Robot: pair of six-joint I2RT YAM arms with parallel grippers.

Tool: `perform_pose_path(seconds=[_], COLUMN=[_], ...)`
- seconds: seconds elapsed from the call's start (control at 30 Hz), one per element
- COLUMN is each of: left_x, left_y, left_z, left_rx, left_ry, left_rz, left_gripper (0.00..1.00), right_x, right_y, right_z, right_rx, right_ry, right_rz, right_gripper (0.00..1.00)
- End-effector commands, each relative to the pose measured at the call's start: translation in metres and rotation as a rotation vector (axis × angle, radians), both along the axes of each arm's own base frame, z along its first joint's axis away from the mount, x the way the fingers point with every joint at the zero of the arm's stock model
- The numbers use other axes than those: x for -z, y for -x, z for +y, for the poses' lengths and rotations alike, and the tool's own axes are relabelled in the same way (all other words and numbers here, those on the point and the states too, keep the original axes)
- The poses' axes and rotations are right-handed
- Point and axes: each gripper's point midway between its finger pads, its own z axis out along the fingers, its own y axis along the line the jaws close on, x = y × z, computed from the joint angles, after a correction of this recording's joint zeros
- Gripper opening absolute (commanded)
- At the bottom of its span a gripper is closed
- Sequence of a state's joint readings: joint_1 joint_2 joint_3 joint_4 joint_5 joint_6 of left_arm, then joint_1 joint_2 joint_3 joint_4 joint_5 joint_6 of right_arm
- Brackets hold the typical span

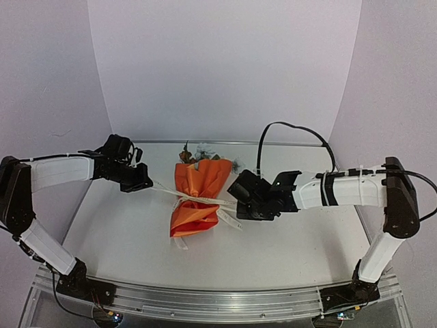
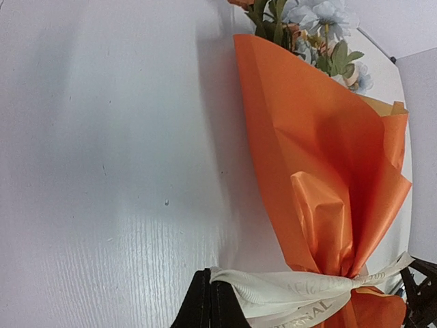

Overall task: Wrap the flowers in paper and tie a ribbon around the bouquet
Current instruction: Tie the half-tied ribbon around the folded bouquet.

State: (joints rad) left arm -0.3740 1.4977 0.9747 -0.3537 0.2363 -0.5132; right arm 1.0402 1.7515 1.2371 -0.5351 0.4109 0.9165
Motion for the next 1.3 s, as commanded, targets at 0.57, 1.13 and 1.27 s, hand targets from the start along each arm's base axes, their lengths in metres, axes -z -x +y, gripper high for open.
perform_pose_path(seconds=[0.57, 1.13, 1.27], left_x=[0.103, 0.026, 0.009], left_y=[0.047, 0.032, 0.036], left_z=[0.048, 0.006, 0.001], left_rx=[-0.171, 0.016, 0.033], left_ry=[-0.045, 0.117, 0.130], left_rz=[0.222, 0.037, -0.005], left_gripper=[0.00, 0.15, 0.39], right_x=[0.057, 0.008, -0.012], right_y=[0.030, 0.026, 0.034], right_z=[-0.083, -0.008, 0.019], right_rx=[0.082, -0.173, -0.302], right_ry=[0.249, -0.093, -0.200], right_rz=[0.145, 0.113, 0.117], right_gripper=[0.00, 0.22, 0.49])
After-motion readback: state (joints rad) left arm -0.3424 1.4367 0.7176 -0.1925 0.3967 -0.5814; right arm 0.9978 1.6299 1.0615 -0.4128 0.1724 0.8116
